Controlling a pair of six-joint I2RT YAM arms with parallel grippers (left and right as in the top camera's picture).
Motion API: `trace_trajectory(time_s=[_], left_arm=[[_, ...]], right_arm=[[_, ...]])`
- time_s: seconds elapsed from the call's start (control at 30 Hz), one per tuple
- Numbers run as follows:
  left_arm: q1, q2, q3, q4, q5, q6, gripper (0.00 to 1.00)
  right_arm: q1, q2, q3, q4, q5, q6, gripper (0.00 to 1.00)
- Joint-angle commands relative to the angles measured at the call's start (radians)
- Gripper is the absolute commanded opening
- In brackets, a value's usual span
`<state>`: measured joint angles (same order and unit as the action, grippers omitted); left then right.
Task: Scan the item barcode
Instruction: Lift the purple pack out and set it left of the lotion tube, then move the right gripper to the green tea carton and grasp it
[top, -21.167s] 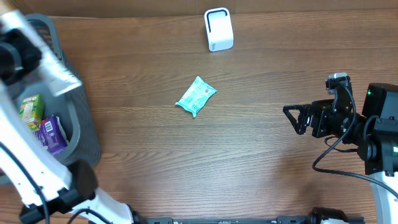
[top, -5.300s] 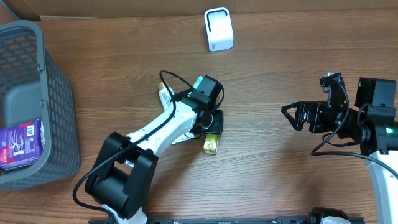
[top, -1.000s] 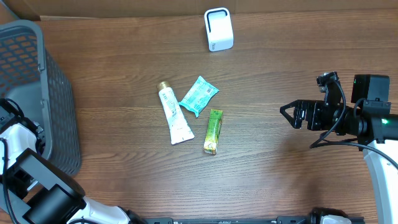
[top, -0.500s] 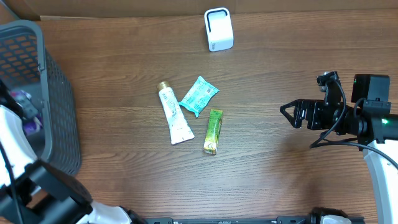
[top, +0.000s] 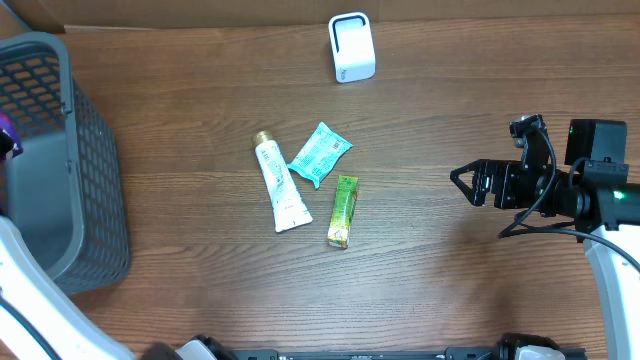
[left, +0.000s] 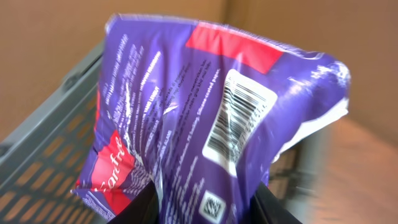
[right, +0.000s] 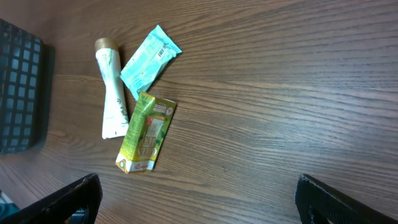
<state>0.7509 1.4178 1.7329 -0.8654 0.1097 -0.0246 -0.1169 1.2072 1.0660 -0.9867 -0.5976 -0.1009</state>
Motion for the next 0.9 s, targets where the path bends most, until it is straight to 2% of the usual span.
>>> trace_trajectory(time_s=[0.0,0.2,0.3,0.43,0.6,0.73,0.87], left_arm=[[-0.039,-0.082,0.031,-0.012,0.203,-0.014,0.29],[-0.251,-0.132,0.031,-0.126,0.232,-0.017,0.25],[-0.402,-0.121,0.024,-0.231,0.230,-0.017,0.14],[-0.583,-0.077,-0.008,-0.319,0.220,-0.031,0.11],[-0.674,-0.001,-0.012,-0.340,0.220,-0.056,0.22],[-0.689,0.019,-0.011,-0.323,0.225,-0.097,0.36],[-0.690,0.010,0.029,-0.320,0.224,-0.095,0.42]], right_arm=[[0.006,0.000,0.020,0.005,0.001,-0.001,1.00],[0.006,0.000,0.020,0.004,0.001,-0.001,1.00],[0.005,0.000,0.020,0.004,0.001,-0.001,1.00],[0.005,0.000,0.020,0.000,0.001,-0.001,1.00],[0.006,0.000,0.020,-0.011,0.001,-0.001,1.00],[0.006,0.000,0.020,-0.015,0.001,-0.001,1.00],[0.005,0.000,0.020,-0.014,0.001,-0.001,1.00]])
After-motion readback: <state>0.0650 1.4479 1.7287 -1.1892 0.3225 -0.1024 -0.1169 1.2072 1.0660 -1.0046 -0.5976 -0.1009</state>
